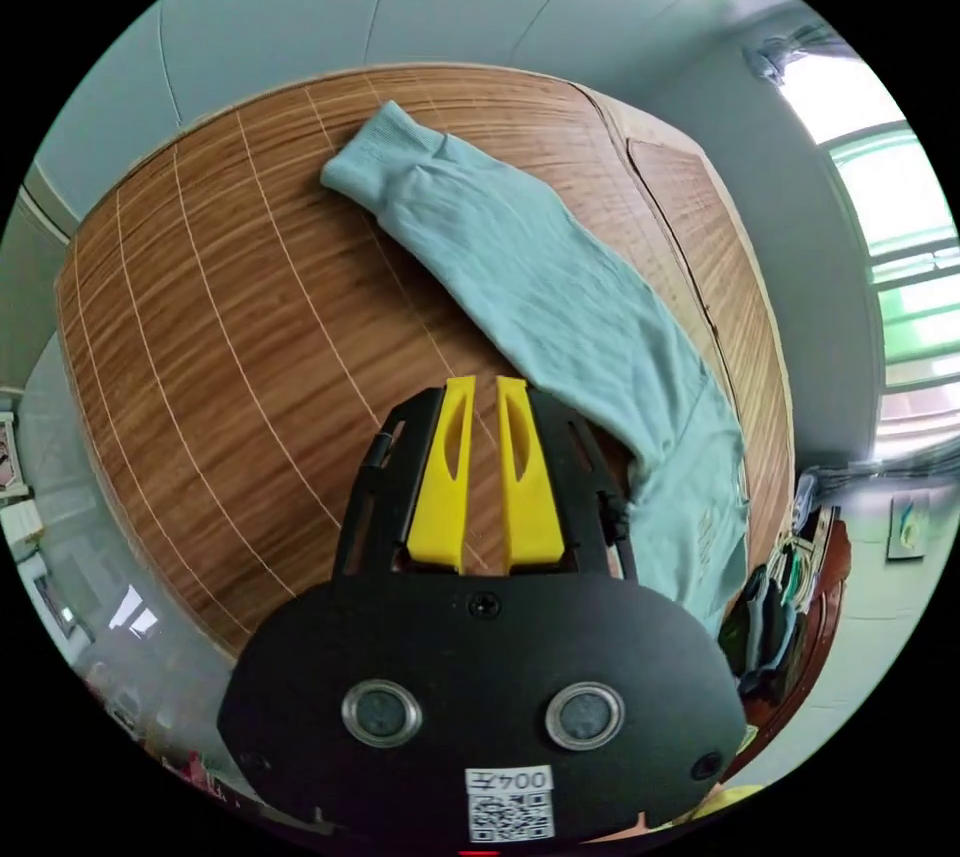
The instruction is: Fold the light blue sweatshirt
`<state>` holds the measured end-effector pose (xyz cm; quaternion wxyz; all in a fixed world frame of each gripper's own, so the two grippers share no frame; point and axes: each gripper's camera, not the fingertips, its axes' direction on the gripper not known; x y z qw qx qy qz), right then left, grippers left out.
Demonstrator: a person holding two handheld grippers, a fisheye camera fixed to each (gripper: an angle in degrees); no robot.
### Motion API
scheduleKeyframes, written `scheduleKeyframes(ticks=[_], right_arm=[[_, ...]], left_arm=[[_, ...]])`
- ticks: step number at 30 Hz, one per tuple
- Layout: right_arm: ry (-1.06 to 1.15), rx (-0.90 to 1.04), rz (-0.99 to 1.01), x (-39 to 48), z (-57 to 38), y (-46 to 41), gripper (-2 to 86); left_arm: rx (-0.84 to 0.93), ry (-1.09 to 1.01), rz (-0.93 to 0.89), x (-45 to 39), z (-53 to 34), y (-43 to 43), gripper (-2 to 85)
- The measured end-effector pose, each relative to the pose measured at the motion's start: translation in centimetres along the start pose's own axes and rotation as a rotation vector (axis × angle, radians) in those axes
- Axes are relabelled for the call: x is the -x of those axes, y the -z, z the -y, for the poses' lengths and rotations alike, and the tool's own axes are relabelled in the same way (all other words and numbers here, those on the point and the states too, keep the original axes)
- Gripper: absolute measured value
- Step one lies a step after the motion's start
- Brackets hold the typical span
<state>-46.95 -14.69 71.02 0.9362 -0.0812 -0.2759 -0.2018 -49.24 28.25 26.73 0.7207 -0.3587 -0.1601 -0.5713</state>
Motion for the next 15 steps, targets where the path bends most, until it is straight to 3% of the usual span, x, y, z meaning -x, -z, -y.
scheduleKeyframes(ticks=[5,9,12,15], right_arm=[[-0.002,-0.001,0.004,0.0,0.5,-0.1,16.3],[-0.001,-0.002,0.0,0.2,0.8,-0.1,16.3],[0.0,-0.003,-0.001,0.3,1.0,0.0,16.3],[0.004,-0.004,-0.007,0.5,1.2,0.2,16.2]], left_arm=[[-0.061,0.128,-0.039,2.2,3.5,-0.6,9.5],[-0.068,0.163,-0.039,2.9,4.9,-1.8,7.3],[-0.058,0.091,0.028,1.6,6.1,-1.9,4.0],[-0.218,-0.133,0.129,-1.7,7.4,1.1,3.1]])
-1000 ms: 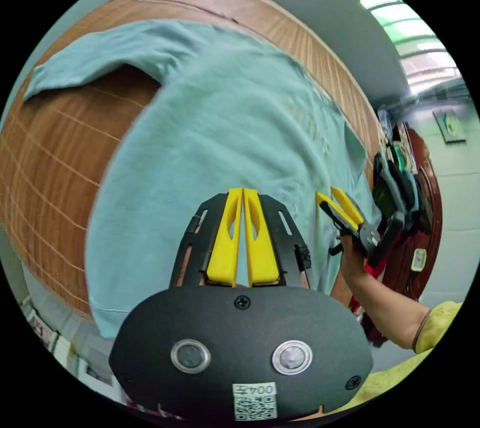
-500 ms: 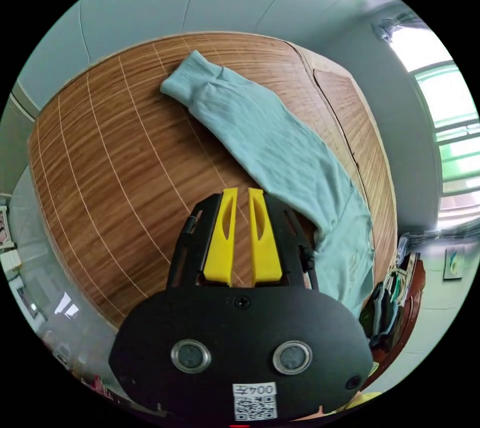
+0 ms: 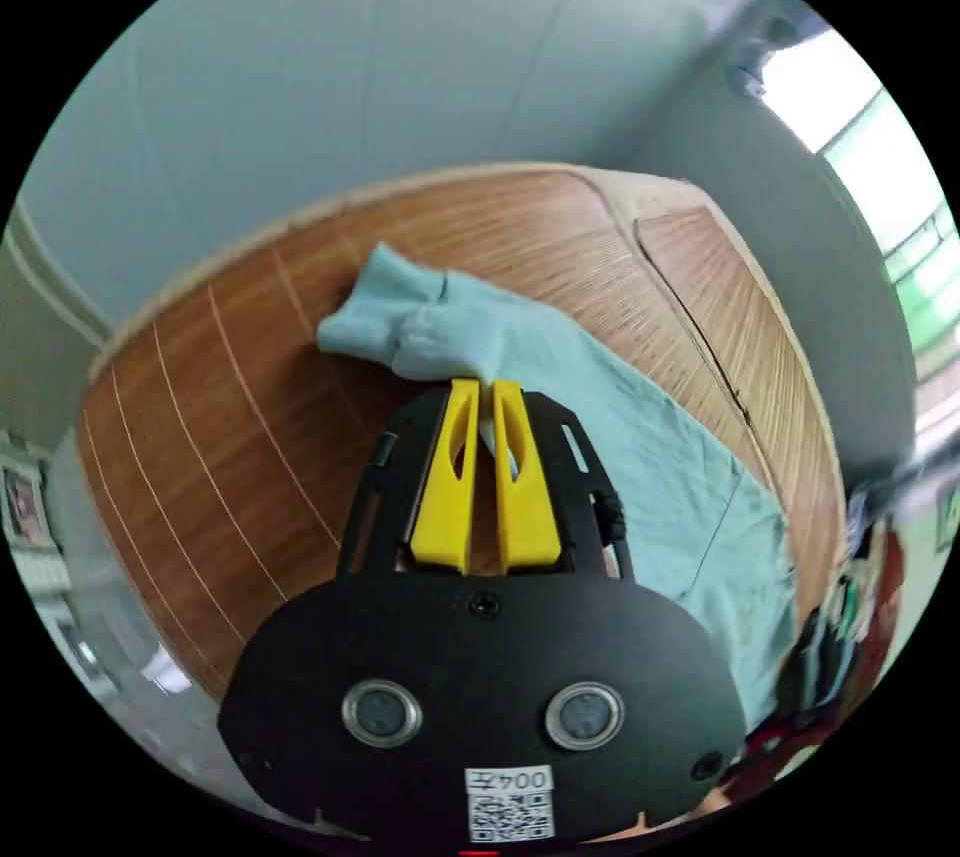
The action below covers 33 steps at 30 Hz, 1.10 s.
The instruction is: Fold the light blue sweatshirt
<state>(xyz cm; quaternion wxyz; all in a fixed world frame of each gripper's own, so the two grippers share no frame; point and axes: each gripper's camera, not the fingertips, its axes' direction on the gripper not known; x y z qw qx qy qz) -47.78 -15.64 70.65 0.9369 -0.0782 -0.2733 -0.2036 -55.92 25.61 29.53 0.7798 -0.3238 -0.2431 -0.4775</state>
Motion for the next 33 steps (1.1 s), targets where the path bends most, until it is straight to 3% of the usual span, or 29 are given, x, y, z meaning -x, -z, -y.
scheduleKeyframes(ticks=[2,5,12,17,19,22,25,27,31,33], right_arm=[[0.004,0.0,-0.003,0.2,0.2,0.1,16.1],[0.004,-0.001,-0.001,0.2,0.3,0.3,16.1],[0.024,-0.006,-0.013,0.8,0.5,0.9,15.0],[0.016,-0.005,0.003,0.5,0.6,1.5,14.8],[0.018,-0.005,0.001,0.5,0.7,1.7,14.8],[0.012,-0.004,0.009,0.3,0.7,2.1,14.7],[0.012,-0.004,0.008,0.3,0.7,2.5,14.7],[0.012,-0.003,0.006,0.4,0.7,2.8,14.7],[0.004,-0.001,0.005,0.2,0.6,3.4,14.8],[0.01,-0.002,-0.002,0.4,0.6,3.8,14.8]], left_arm=[[0.079,-0.146,0.092,-0.9,1.7,-0.1,2.6],[0.236,-0.057,0.048,0.9,1.9,-1.5,2.3],[0.098,-0.025,0.055,0.0,-2.5,0.9,1.9],[0.162,-0.415,-0.255,-12.5,-10.9,0.7,1.1],[0.198,-0.527,-0.288,-16.6,-13.7,-0.4,0.7],[0.283,-0.603,-0.211,-19.7,-16.3,-4.0,0.4],[0.242,-0.613,-0.248,-19.1,-16.8,-5.2,0.4],[0.293,-0.602,-0.223,-19.5,-16.0,-4.7,0.4],[0.214,-0.793,-0.171,-18.7,-16.7,-0.2,0.7],[0.247,-0.764,-0.167,-16.6,-17.7,0.6,1.1]])
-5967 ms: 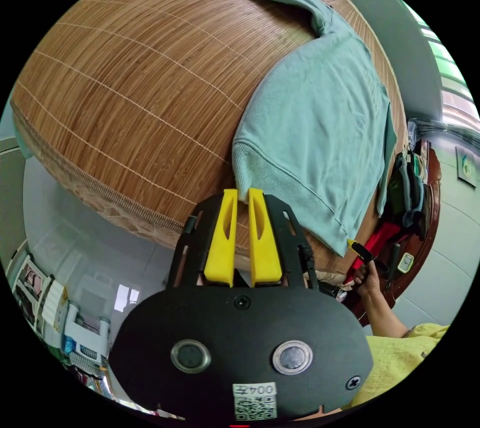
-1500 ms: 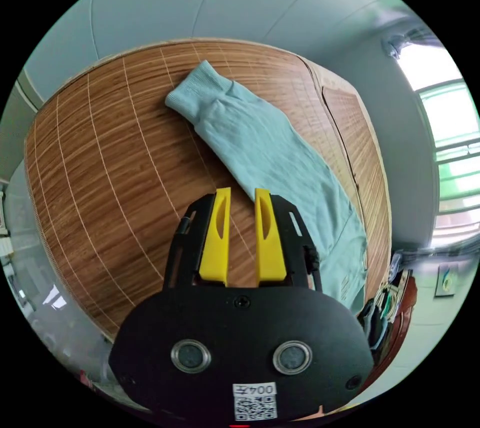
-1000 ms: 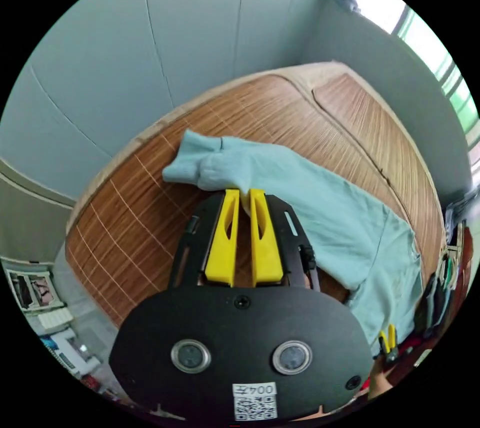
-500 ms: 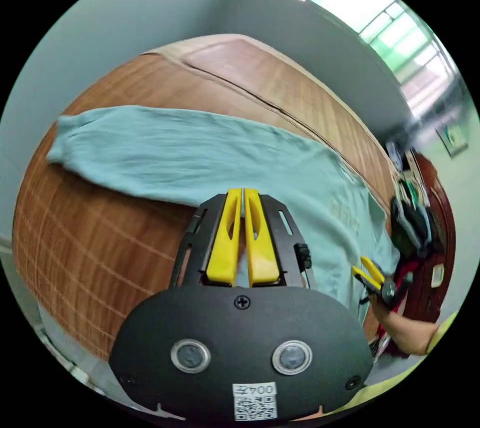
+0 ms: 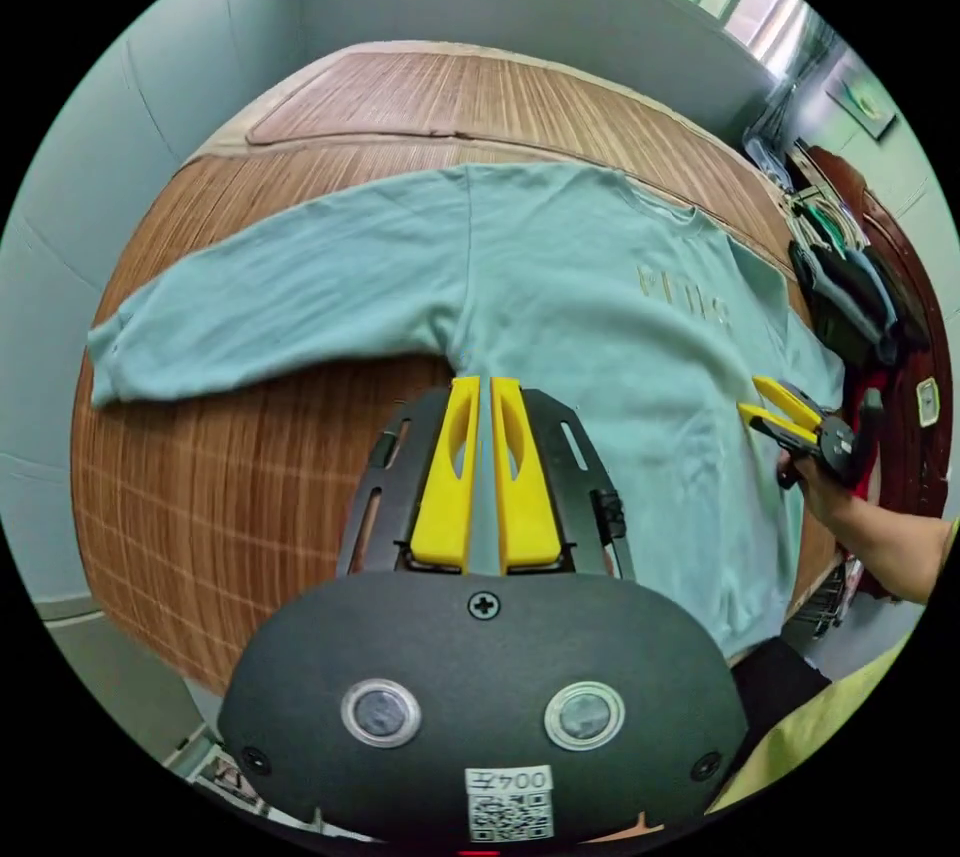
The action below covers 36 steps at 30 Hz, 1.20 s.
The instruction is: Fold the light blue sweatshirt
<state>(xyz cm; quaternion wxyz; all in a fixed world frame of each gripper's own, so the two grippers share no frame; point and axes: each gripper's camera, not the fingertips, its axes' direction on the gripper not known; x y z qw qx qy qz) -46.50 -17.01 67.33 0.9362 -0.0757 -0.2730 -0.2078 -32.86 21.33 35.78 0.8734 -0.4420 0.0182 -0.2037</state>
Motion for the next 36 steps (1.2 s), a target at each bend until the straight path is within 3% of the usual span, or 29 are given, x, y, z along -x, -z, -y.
scheduleKeyframes(ticks=[5,8,16,18,25,28,31,36], right_arm=[[-0.004,0.002,-0.008,0.3,-0.1,0.9,15.0],[-0.004,0.003,-0.011,0.3,-0.2,1.5,14.9],[-0.015,-0.001,-0.021,2.0,-2.7,4.1,14.4],[-0.009,0.002,-0.03,2.2,-2.7,4.5,14.3],[-0.035,0.031,0.018,0.5,-2.4,6.1,11.3],[-0.047,0.008,0.11,-1.9,-2.0,8.2,4.2],[-0.063,-0.099,0.192,-6.7,-1.1,11.6,3.2],[-0.133,-0.172,0.021,-18.5,1.3,15.7,4.1]], left_arm=[[0.124,-0.109,0.038,-3.2,-6.3,-3.1,0.7],[0.017,-0.119,0.098,-4.0,-7.9,-3.7,0.6],[0.086,-0.025,-0.035,-1.1,-9.0,-3.3,0.6],[0.122,-0.008,0.004,-1.3,-8.3,-3.0,0.7],[-0.096,-0.114,-0.072,-6.5,1.5,-2.3,2.1],[-0.067,-0.118,-0.096,-8.3,6.8,-6.0,2.2],[0.022,-0.113,-0.074,-9.7,9.9,-10.0,2.0],[-0.096,-0.053,-0.072,-9.5,8.9,-10.7,1.6]])
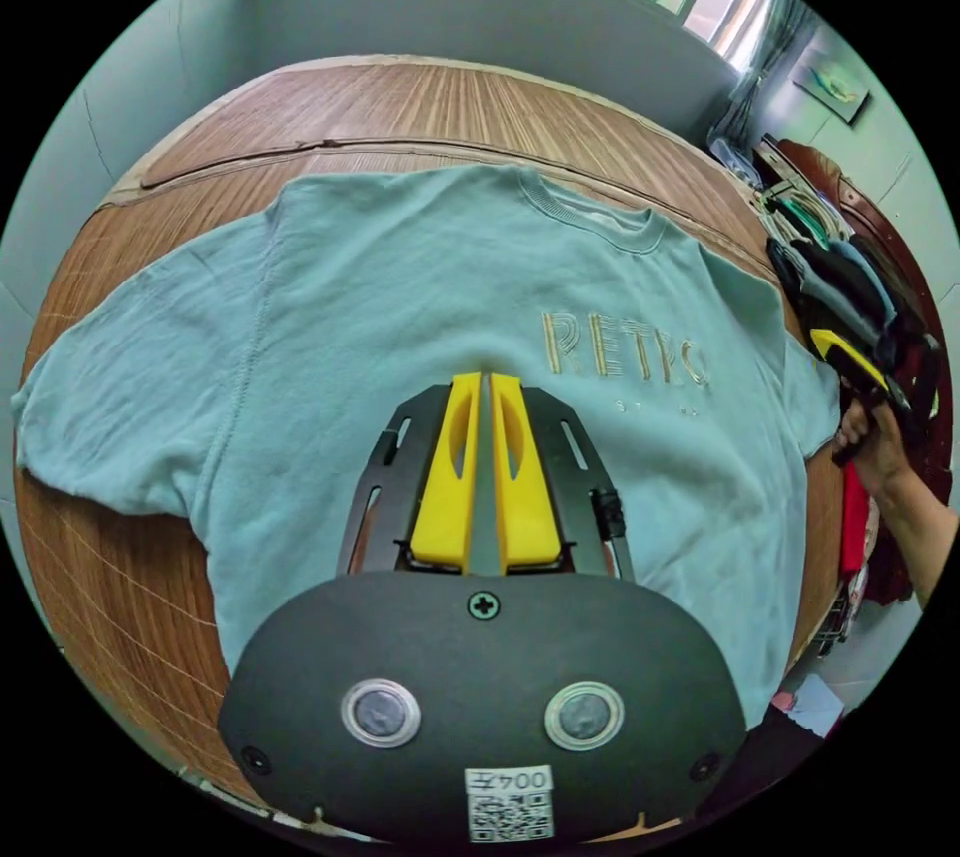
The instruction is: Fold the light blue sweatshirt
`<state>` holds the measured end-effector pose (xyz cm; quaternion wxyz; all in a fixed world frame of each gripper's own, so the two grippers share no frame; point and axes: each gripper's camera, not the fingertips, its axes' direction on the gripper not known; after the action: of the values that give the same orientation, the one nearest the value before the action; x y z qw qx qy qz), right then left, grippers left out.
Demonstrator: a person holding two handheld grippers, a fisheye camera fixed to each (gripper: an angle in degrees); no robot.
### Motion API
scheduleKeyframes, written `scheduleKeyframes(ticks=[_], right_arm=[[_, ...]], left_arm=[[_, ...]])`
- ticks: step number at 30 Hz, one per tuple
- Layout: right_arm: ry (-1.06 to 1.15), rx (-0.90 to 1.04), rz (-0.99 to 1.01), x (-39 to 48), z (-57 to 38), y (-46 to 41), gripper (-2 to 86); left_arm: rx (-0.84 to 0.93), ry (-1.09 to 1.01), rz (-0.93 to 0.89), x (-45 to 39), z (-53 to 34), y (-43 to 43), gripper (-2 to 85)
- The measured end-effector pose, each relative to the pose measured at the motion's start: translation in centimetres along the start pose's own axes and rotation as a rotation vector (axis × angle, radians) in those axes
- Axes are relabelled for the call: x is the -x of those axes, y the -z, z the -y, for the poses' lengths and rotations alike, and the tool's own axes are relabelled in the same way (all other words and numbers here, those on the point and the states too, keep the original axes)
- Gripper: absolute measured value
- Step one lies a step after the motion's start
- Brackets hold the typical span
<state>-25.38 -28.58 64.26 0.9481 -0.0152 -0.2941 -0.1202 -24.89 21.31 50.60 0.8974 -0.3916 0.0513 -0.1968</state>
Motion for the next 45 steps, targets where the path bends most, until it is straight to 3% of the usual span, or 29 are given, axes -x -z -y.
scheduleKeyframes(ticks=[4,8,16,21,27,29,35,40,45], right_arm=[[0.021,0.039,-0.012,-8.4,3.4,0.0,6.5],[0.157,0.171,0.032,-10.9,5.6,-1.9,7.6],[0.274,0.298,0.039,-10.5,7.7,-4.8,10.3],[0.299,0.348,0.027,-7.8,7.4,-6.2,6.1],[0.327,0.325,-0.197,-3.9,5.5,-5.7,0.6],[0.253,0.35,-0.292,-5.1,5.0,-5.5,-0.1],[-0.052,0.325,-0.069,-8.4,4.7,-2.3,0.2],[-0.1,0.115,0.02,-0.7,2.1,2.9,7.3],[-0.005,0.167,0.049,9.3,-1.5,-1.4,10.0]], left_arm=[[-0.021,0.037,-0.06,1.2,-0.2,-0.5,1.4],[-0.034,0.025,-0.04,0.9,-0.2,-0.7,1.4],[-0.036,0.024,-0.035,0.7,0.1,-0.9,1.4],[-0.039,0.014,-0.018,0.2,0.2,-0.9,1.5],[-0.04,0.016,-0.02,0.1,0.3,-0.9,1.6],[-0.039,0.017,-0.022,0.0,0.3,-0.9,1.7],[-0.04,0.019,-0.024,-0.2,0.2,-0.9,1.7],[-0.042,0.019,-0.023,-0.4,0.1,-0.8,1.5],[-0.041,0.024,-0.025,-0.7,0.0,-0.6,1.5]])
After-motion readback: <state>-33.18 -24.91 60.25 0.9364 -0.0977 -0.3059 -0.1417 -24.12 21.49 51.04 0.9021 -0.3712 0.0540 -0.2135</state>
